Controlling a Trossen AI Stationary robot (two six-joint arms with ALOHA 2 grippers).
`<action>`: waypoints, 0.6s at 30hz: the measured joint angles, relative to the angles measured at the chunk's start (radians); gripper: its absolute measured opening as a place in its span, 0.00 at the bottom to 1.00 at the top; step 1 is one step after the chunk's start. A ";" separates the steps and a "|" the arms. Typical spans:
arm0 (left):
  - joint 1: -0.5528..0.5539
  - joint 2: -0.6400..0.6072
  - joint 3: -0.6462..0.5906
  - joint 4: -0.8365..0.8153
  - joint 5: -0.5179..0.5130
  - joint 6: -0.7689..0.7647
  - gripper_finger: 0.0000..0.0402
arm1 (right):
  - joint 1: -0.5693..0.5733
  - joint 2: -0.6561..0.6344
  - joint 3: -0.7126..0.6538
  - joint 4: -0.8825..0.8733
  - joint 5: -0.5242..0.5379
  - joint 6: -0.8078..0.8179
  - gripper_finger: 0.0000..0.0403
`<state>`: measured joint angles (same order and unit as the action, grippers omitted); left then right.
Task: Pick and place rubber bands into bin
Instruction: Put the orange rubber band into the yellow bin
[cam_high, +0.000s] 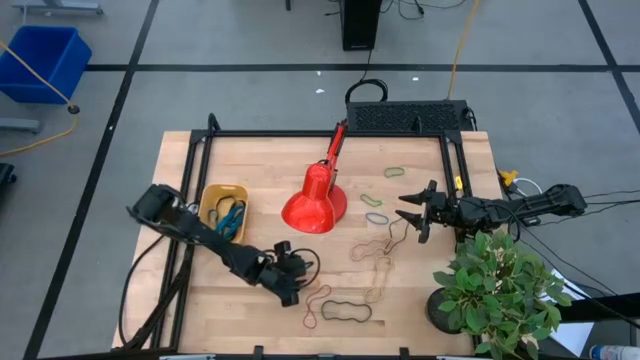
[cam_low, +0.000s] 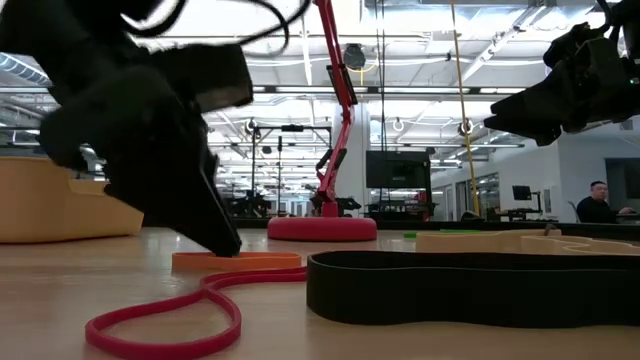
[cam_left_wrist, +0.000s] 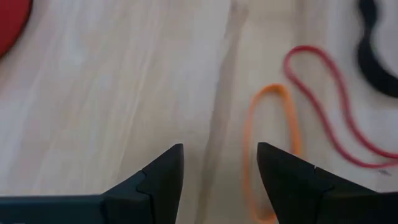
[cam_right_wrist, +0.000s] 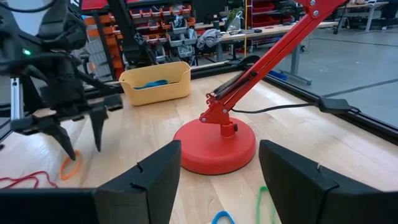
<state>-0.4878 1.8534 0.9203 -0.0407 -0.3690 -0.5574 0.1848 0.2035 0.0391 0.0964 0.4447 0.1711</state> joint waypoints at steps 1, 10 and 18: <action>0.006 0.008 0.000 0.000 0.010 -0.013 0.53 | 0.000 0.000 0.000 0.000 0.000 0.000 0.52; 0.004 0.024 0.002 0.011 0.037 0.006 0.53 | 0.000 0.000 0.000 -0.002 0.000 0.000 0.52; -0.013 0.026 0.002 0.014 0.041 -0.004 0.51 | 0.000 0.000 0.000 -0.002 0.000 0.000 0.52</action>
<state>-0.5008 1.8797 0.9222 -0.0264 -0.3281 -0.5618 0.1848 0.2033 0.0391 0.0940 0.4442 0.1711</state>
